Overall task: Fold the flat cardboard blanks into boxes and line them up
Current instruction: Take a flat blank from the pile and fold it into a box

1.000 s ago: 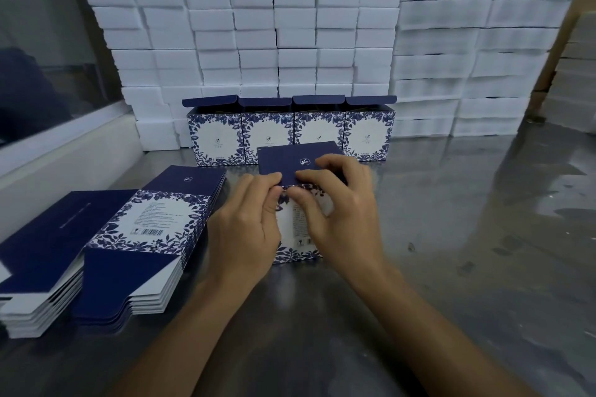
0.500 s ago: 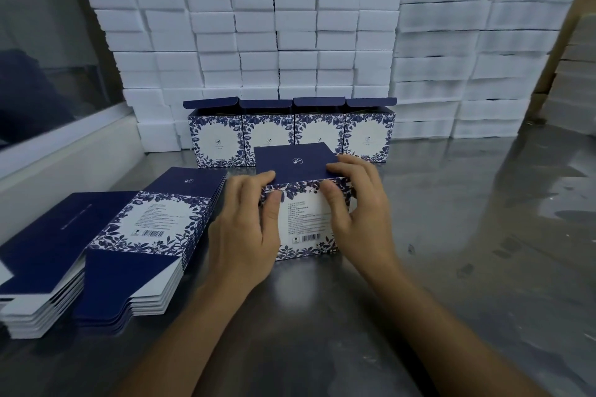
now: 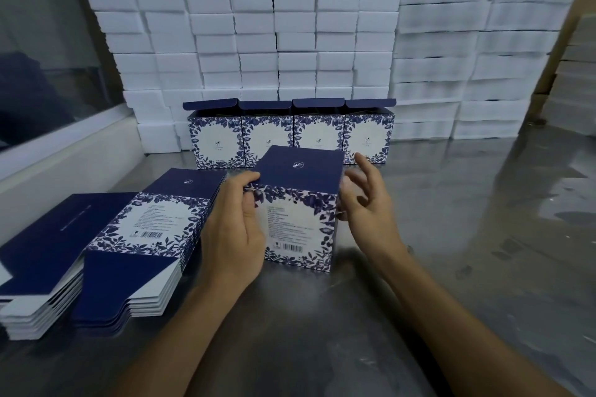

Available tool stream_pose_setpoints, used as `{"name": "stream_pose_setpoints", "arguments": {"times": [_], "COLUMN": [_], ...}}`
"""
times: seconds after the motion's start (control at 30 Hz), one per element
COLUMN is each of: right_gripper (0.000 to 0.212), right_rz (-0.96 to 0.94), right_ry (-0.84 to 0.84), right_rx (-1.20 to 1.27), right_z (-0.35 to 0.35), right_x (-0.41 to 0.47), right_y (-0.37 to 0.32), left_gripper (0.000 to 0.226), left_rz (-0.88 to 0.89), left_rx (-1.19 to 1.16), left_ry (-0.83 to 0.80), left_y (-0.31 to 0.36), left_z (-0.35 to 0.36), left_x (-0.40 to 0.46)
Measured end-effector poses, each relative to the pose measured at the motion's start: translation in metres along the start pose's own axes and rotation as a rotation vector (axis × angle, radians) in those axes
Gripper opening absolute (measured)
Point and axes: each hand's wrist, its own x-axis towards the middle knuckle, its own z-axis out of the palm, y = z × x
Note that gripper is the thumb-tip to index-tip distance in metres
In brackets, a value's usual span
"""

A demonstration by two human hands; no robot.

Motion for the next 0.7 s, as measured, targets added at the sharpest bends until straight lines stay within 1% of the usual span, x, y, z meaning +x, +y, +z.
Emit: {"name": "stream_pose_setpoints", "arguments": {"times": [0.07,0.1,0.13,0.17,0.2,0.23,0.27,0.3,0.33,0.4,0.43,0.5,0.53,0.57,0.67,0.7], "right_gripper": [0.07,0.08,0.084,0.081,0.073,0.063,0.051,0.043,0.042,0.042,0.035,0.012,0.009,0.022,0.083,0.096], "right_rz": [0.057,0.071,0.073,0.059,0.032,-0.005,-0.049,-0.079,-0.084,-0.024,-0.006,-0.006,-0.007,-0.016,-0.022,-0.013], "right_ry": [-0.033,-0.049,-0.061,-0.063,-0.059,-0.049,-0.03,-0.009,0.012,0.048,0.05,0.027,0.011,0.002,-0.03,-0.052], "right_rx": [0.035,0.076,0.103,0.096,0.048,-0.022,-0.08,-0.099,-0.076,-0.019,-0.013,-0.062,-0.082,-0.099,-0.13,-0.115], "right_z": [-0.0012,-0.0026,-0.0042,-0.0053,-0.0053,-0.0038,-0.0024,-0.0011,-0.0008,-0.0035,-0.0042,-0.0042,-0.0031,-0.0029,-0.0058,-0.0064], "right_x": [0.0018,0.0026,0.0025,0.002,0.0007,-0.0004,-0.0012,-0.0013,-0.0011,0.0009,0.0015,0.002,0.0018,0.0012,0.001,0.001], "right_y": [0.0022,0.003,0.0031,0.0026,0.0013,0.0004,0.0,0.0006,0.0009,-0.0006,-0.0009,0.0007,0.0017,0.0031,0.005,0.0048], "left_gripper": [0.044,0.054,0.068,0.082,0.093,0.098,0.097,0.089,0.078,0.06,0.055,0.05,0.05,0.052,0.055,0.054], "left_rz": [-0.05,-0.071,-0.077,-0.071,-0.061,-0.058,-0.068,-0.088,-0.114,-0.166,-0.17,-0.143,-0.134,-0.136,-0.181,-0.19], "left_rx": [-0.042,-0.069,-0.091,-0.098,-0.09,-0.084,-0.096,-0.126,-0.165,-0.211,-0.205,-0.156,-0.138,-0.127,-0.14,-0.173], "left_ry": [-0.035,-0.079,-0.13,-0.176,-0.21,-0.235,-0.253,-0.262,-0.26,-0.231,-0.209,-0.16,-0.138,-0.122,-0.12,-0.122], "left_y": [-0.0016,-0.0016,-0.0014,-0.001,-0.0002,0.0009,0.0018,0.0027,0.0034,0.003,0.0024,0.0019,0.0018,0.0021,0.0048,0.0049], "left_z": [-0.0007,-0.0006,0.0001,0.0014,0.003,0.0047,0.0059,0.0064,0.0062,0.0044,0.0034,0.0024,0.0019,0.0014,-0.0007,-0.001], "left_x": [0.0,-0.0007,-0.002,-0.0034,-0.0046,-0.0057,-0.0065,-0.0066,-0.0064,-0.0054,-0.0053,-0.0061,-0.0064,-0.0061,-0.0037,-0.0036]}}
